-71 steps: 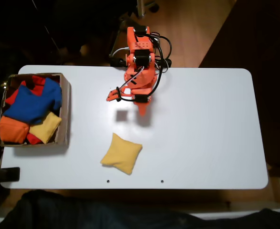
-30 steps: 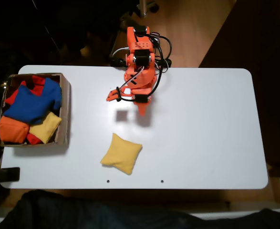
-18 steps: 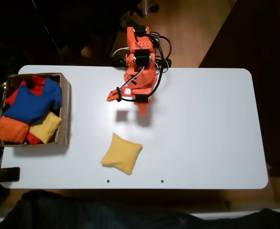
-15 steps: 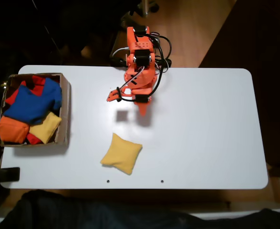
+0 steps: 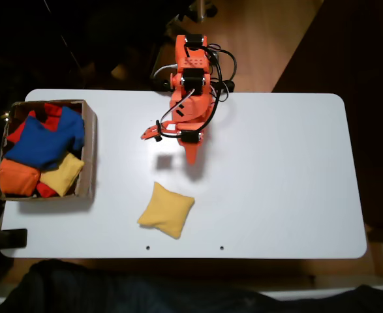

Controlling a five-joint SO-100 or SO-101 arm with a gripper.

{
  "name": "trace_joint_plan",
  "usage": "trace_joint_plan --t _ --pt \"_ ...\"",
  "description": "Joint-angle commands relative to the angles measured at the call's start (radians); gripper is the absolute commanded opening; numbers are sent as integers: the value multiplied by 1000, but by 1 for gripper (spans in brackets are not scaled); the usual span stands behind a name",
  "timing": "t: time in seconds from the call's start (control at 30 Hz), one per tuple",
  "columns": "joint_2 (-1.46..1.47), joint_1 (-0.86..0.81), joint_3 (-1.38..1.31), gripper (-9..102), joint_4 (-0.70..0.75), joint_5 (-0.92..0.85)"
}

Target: Grasp a bag and put it in the box.

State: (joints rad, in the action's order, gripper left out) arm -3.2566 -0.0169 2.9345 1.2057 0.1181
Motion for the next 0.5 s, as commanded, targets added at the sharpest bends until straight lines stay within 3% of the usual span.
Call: trace_joint_plan --t 0.0,0.47 --pt "52 0 -100 1 -17 2" --pt "453 -8 -417 1 -38 31"
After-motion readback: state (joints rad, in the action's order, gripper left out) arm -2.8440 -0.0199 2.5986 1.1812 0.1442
